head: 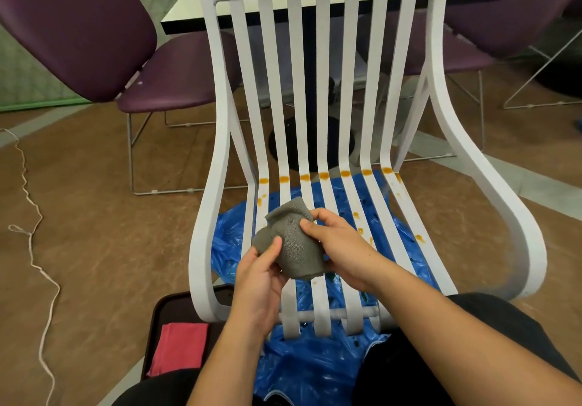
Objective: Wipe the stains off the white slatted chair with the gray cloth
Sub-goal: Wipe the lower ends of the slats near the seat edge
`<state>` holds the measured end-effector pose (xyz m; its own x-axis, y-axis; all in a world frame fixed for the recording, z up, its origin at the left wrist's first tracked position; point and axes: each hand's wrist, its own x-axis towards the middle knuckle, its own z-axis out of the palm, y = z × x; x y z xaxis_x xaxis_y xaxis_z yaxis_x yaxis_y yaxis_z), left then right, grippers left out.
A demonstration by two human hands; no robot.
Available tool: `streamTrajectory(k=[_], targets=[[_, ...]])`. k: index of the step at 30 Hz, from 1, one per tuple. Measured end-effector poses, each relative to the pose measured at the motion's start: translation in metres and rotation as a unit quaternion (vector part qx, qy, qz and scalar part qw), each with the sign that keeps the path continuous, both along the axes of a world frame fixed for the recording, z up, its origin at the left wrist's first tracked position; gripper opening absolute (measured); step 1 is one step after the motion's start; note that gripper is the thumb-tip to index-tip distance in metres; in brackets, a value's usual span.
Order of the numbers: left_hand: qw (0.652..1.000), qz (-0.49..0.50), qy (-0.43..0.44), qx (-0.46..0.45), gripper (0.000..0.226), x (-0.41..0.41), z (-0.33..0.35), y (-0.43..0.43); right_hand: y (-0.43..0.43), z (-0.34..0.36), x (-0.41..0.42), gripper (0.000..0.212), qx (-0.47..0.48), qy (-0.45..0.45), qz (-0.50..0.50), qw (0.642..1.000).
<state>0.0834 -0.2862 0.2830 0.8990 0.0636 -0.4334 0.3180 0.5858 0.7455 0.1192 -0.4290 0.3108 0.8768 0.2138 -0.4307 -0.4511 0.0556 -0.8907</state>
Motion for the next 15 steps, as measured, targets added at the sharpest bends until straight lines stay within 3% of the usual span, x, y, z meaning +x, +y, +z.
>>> streamTrajectory(k=[3,6,15], targets=[[0.994,0.01,-0.037,0.101,0.028,-0.003,0.001,-0.002,0.002,-0.003,-0.002,0.021,-0.065,-0.015,0.008,0.998],[0.974,0.001,-0.071,0.213,0.024,-0.006,0.002,-0.004,0.005,-0.005,-0.006,0.046,-0.097,-0.042,0.023,0.994],[0.92,-0.091,-0.159,0.348,0.023,-0.012,0.0,-0.006,0.014,-0.022,-0.007,0.053,0.024,0.061,-0.019,0.998]])
